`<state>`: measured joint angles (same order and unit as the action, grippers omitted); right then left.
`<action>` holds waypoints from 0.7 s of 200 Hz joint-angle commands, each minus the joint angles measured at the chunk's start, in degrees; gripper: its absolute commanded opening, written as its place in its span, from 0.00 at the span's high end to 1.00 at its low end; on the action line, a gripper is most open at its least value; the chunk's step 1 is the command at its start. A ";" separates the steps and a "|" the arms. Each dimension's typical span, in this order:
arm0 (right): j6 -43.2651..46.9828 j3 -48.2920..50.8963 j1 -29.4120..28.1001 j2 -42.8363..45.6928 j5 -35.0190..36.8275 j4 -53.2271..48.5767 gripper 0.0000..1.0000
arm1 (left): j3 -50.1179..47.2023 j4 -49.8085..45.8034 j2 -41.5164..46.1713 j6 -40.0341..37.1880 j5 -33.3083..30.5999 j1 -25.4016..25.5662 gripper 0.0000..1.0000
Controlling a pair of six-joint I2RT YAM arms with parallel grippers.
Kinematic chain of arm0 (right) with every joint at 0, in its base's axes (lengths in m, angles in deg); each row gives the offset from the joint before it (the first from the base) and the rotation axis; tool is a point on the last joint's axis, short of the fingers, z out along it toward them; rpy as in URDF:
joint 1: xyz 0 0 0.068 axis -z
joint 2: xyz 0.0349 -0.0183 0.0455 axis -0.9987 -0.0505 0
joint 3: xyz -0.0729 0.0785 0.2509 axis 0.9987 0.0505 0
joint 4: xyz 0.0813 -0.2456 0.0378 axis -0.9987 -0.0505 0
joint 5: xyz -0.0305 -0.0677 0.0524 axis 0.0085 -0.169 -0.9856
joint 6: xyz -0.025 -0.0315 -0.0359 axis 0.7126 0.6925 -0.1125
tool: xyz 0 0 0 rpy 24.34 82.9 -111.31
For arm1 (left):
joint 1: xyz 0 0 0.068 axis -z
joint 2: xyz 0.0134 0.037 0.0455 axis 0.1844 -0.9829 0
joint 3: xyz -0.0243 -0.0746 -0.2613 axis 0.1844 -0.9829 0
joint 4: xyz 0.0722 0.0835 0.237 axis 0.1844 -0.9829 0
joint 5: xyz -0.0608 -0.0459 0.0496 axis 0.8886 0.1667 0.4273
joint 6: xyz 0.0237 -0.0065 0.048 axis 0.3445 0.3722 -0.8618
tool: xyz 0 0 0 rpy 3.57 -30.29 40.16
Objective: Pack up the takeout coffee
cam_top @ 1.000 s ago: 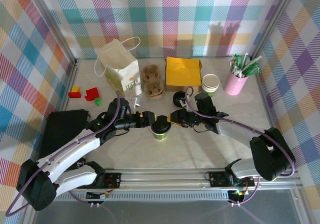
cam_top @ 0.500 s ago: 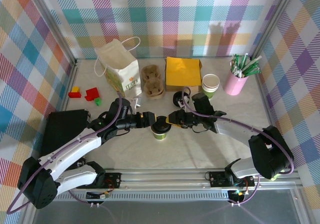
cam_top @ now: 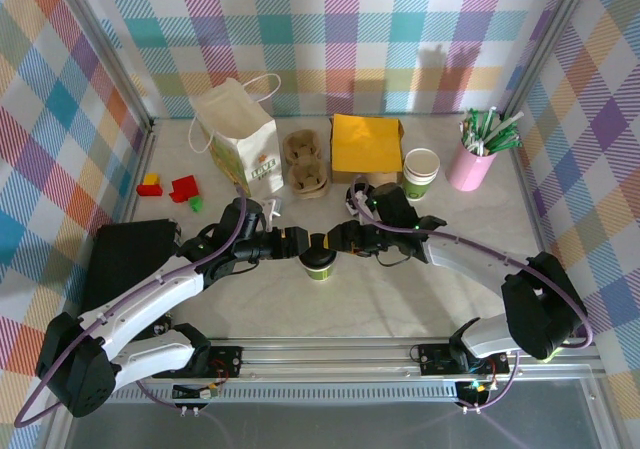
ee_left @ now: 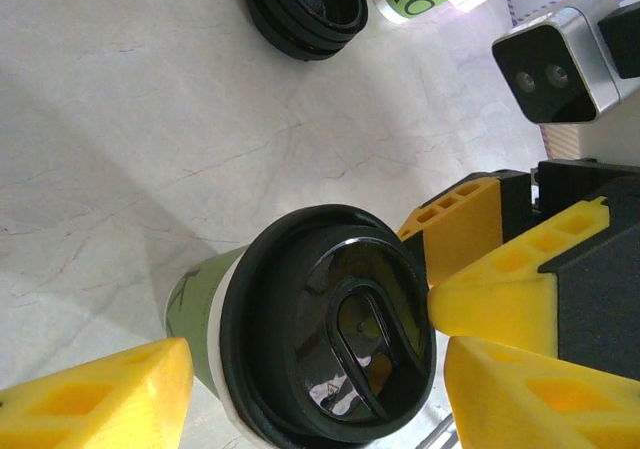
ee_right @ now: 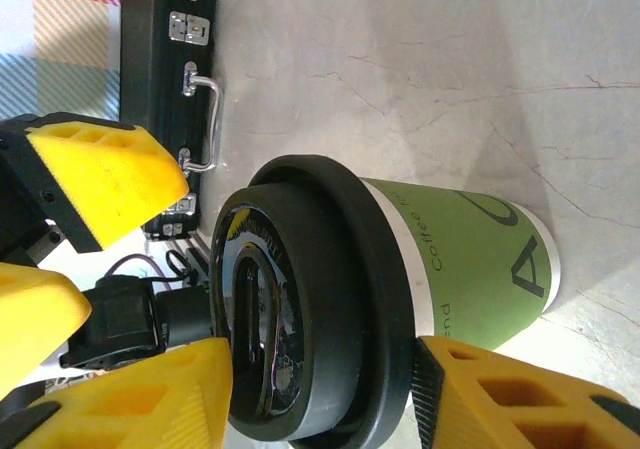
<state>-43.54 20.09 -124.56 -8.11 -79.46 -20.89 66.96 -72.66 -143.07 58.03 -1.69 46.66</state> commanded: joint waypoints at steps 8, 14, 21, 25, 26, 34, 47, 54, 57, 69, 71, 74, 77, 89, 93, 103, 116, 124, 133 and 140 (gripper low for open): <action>3.05 -2.50 -1.08 -0.38 2.49 -4.59 0.47 | 1.72 -4.01 -1.04 -2.04 -1.94 0.73 0.31; 3.24 -2.73 -1.18 -0.37 2.82 -5.26 0.46 | 1.87 -4.38 -1.33 -2.11 -2.24 0.87 0.31; 3.55 -3.00 -1.22 -0.34 3.01 -5.95 0.46 | 2.18 -4.88 -1.68 -2.27 -2.65 1.04 0.31; 3.78 -3.09 -1.30 -0.26 3.22 -6.16 0.46 | 2.34 -5.16 -1.91 -2.32 -2.86 1.21 0.31; 3.82 -3.18 -1.31 -0.25 3.26 -6.28 0.45 | 2.36 -5.19 -1.91 -2.33 -2.92 1.26 0.31; 4.12 -3.38 -1.38 -0.02 3.70 -7.01 0.45 | 2.72 -5.76 -2.41 -2.62 -3.52 1.62 0.31; 4.72 -3.61 -1.52 0.41 4.20 -7.71 0.43 | 3.31 -6.72 -3.37 -2.93 -4.56 2.23 0.31; 5.00 -3.78 -1.66 0.63 4.81 -8.16 0.42 | 3.59 -7.15 -4.03 -3.07 -4.97 2.52 0.31; 5.13 -3.83 -1.74 0.72 5.15 -8.47 0.42 | 3.67 -7.23 -4.26 -3.13 -5.11 2.69 0.31; 5.64 -4.23 -2.07 0.95 6.07 -9.54 0.41 | 4.05 -7.50 -5.29 -3.21 -5.64 3.25 0.31; 5.74 -4.32 -2.14 0.98 6.14 -9.64 0.41 | 4.12 -7.55 -5.40 -3.21 -5.76 3.34 0.31; 5.92 -4.37 -2.20 1.06 6.22 -9.83 0.41 | 4.18 -7.59 -5.67 -3.21 -5.91 3.49 0.31; 5.95 -4.47 -2.31 1.12 6.27 -9.98 0.40 | 4.22 -7.67 -5.90 -3.21 -6.03 3.56 0.31; 6.15 -4.58 -2.53 1.50 6.45 -10.47 0.38 | 4.47 -7.92 -6.62 -3.04 -6.70 3.82 0.32; 6.20 -4.63 -2.52 1.67 6.55 -10.58 0.37 | 4.48 -8.08 -6.74 -3.03 -6.98 3.95 0.32; 6.35 -4.63 -2.63 2.07 6.70 -10.86 0.37 | 4.58 -8.29 -7.02 -2.94 -7.58 4.04 0.32; 6.34 -4.81 -2.64 2.55 6.88 -11.38 0.37 | 4.67 -8.47 -7.10 -2.94 -7.70 4.13 0.32; 6.24 -4.92 -2.71 2.87 6.99 -11.57 0.37 | 4.67 -8.69 -7.03 -2.94 -7.90 4.13 0.33; 6.19 -4.96 -2.71 3.19 7.07 -11.71 0.37 | 4.89 -9.36 -7.06 -3.02 -8.31 4.13 0.33; 6.13 -5.02 -2.80 3.43 6.93 -11.60 0.38 | 5.06 -9.96 -6.93 -3.16 -8.72 4.13 0.34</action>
<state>-38.34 17.06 -126.94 -6.97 -72.90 -31.03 70.20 -79.22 -149.95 55.73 -8.14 50.31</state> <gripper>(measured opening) 0.629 0.668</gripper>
